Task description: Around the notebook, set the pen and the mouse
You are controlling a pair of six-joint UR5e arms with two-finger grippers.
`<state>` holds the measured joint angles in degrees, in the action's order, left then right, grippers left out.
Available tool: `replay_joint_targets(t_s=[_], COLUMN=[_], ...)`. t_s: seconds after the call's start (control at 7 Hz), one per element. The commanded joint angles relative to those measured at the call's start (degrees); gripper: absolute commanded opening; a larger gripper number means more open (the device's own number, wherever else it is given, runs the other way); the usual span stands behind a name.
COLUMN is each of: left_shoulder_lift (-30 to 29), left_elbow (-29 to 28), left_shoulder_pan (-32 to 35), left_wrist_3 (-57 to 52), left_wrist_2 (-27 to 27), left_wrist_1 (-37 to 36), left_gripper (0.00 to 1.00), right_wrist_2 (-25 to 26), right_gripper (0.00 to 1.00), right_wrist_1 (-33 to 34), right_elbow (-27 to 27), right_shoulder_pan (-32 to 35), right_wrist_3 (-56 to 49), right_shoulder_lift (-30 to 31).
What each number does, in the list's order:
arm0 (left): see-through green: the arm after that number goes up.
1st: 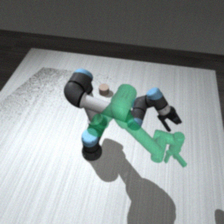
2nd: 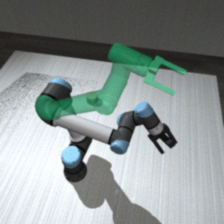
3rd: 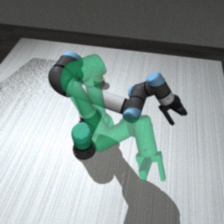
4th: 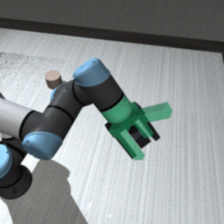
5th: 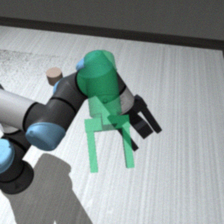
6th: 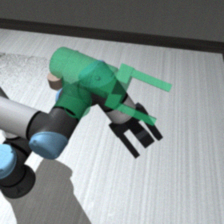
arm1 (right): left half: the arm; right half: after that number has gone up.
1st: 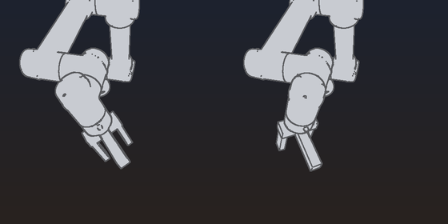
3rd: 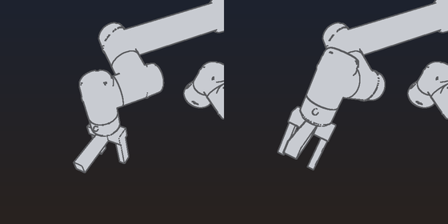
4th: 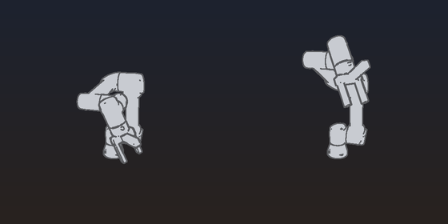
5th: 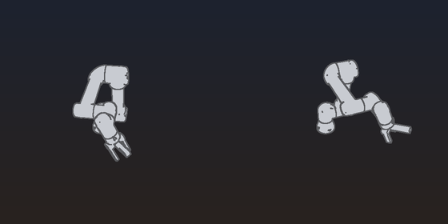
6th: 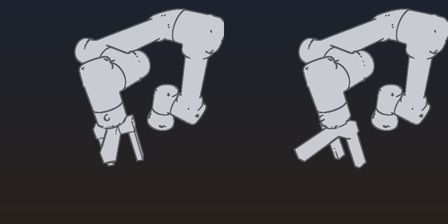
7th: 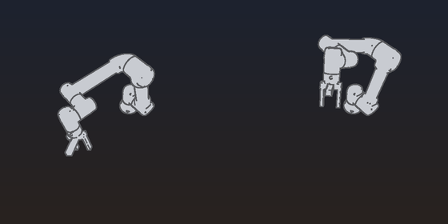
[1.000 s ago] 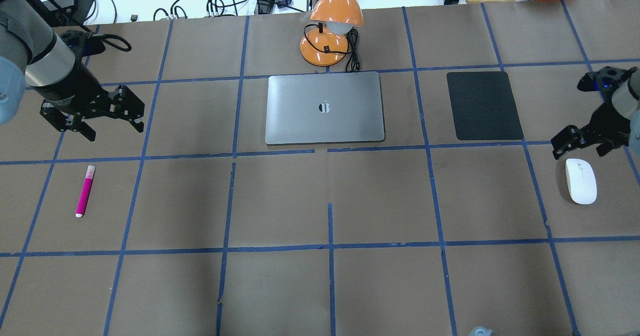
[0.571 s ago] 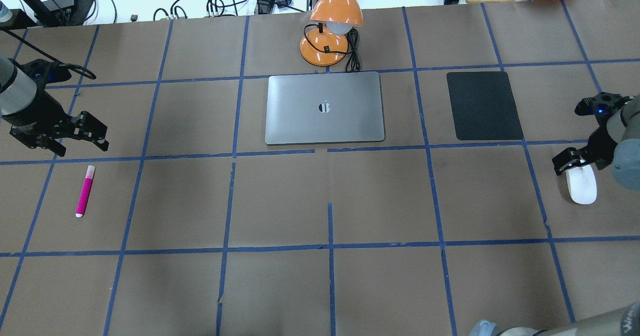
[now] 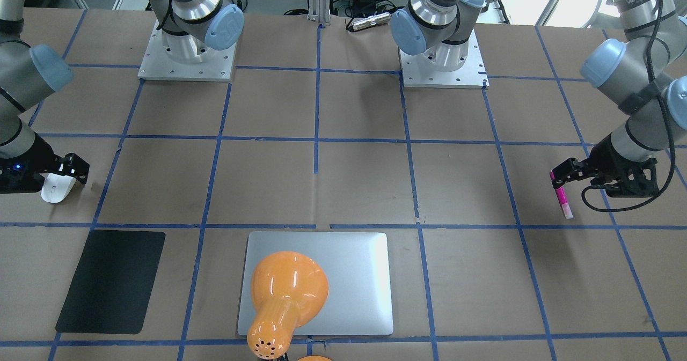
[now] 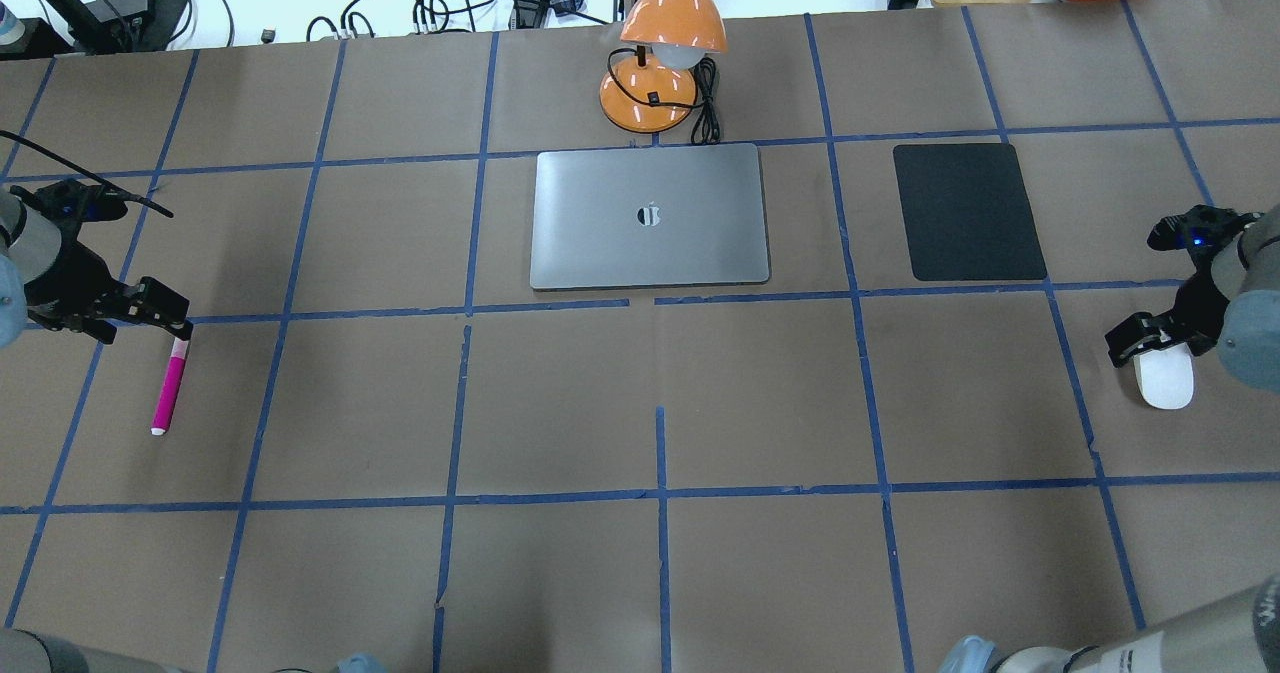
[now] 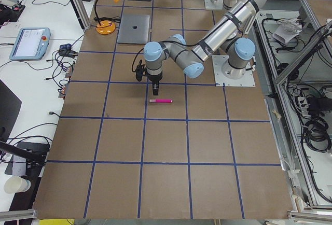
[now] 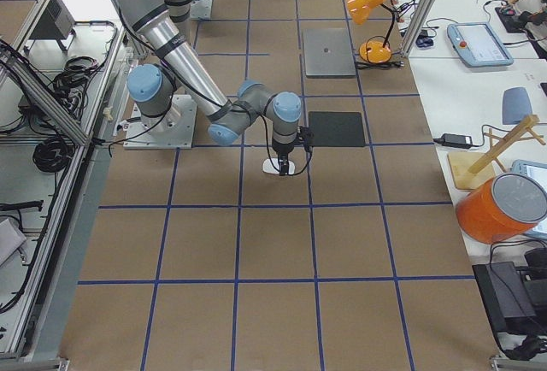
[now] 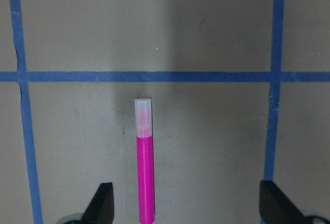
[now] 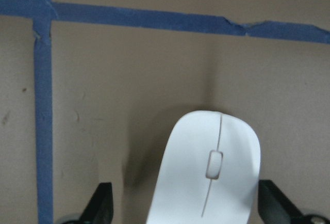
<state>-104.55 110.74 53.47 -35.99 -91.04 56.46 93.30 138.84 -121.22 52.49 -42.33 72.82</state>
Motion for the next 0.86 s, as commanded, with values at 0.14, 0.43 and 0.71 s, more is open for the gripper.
replay_joint_targets(t_s=[0.14,0.43,0.71], left_shoulder_lift=[-4.94,-7.76,-8.74], left_elbow=[0.09,0.01,-0.17], left_shoulder_pan=[-1.00,-1.00,-1.09], left_wrist_3=[-1.09,-2.50,-3.12], left_wrist_2=[-0.11,-0.20,-0.20], left_wrist_1=[-4.59,-6.71,-6.80], left_gripper=[1.00,0.97,0.89], right_wrist_2=[-0.14,0.04,0.13], right_gripper=[0.94,0.76,0.10], right_wrist_1=[0.72,0.81,0.46], right_elbow=[0.11,0.19,0.11], right_shoulder_pan=[-0.19,-0.20,-0.20], right_wrist_3=[-0.64,-0.64,0.76], right_shoulder_lift=[-0.48,-0.83,-0.40])
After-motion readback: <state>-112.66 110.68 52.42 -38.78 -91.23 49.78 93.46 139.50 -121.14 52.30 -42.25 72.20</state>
